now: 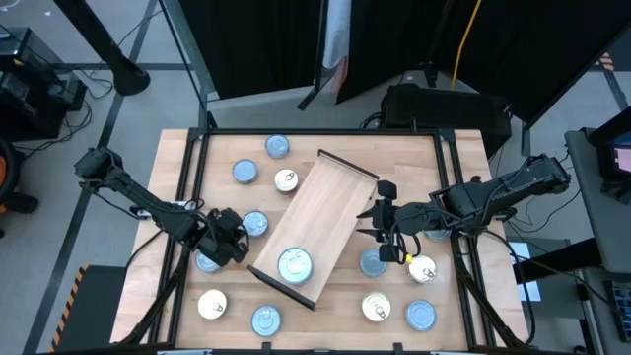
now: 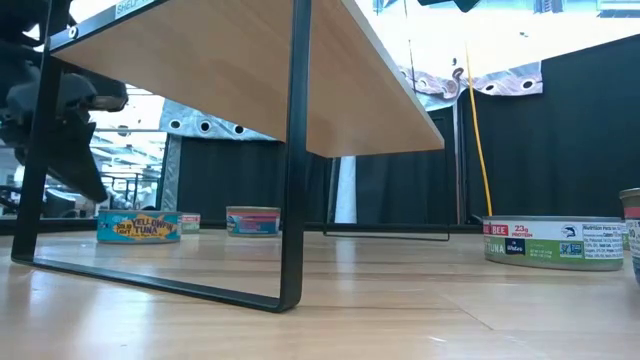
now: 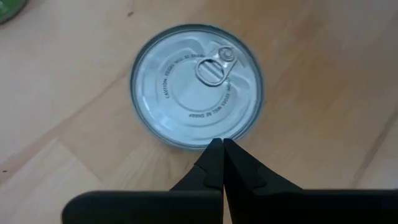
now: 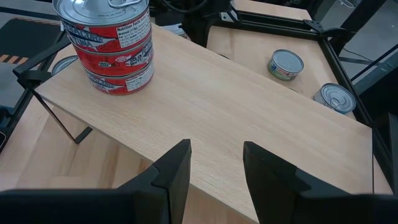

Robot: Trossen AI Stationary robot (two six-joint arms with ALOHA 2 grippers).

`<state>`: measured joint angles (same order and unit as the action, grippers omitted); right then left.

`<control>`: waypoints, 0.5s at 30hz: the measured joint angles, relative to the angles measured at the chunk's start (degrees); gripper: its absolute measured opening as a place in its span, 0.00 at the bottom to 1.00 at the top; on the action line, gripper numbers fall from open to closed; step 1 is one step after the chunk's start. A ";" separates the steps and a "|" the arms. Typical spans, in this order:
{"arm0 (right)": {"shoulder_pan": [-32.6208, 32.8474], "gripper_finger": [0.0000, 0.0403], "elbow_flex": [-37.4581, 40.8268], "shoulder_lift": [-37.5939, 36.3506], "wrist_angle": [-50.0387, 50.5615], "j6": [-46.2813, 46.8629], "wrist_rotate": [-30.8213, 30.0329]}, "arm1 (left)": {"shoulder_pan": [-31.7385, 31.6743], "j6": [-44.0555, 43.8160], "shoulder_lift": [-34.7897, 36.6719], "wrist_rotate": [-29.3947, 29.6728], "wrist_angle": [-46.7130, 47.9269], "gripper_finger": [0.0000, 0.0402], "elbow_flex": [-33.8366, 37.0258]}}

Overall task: Stack canned seafood by type on shelf
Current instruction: Put the light blue tuna can on the shelf

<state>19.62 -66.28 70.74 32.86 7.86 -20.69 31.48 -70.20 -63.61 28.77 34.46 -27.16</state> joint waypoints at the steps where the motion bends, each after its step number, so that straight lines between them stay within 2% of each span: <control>1: 0.00 0.35 0.00 0.00 0.00 0.00 0.00 | 0.00 -0.01 0.00 0.06 0.25 0.00 0.00; 15: 0.00 0.35 0.00 0.00 0.00 0.44 0.00 | 0.02 -2.12 -0.02 2.39 0.06 0.00 1.39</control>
<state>19.62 -66.28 70.74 32.86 8.29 -20.69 31.51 -72.32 -63.64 31.17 34.52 -25.77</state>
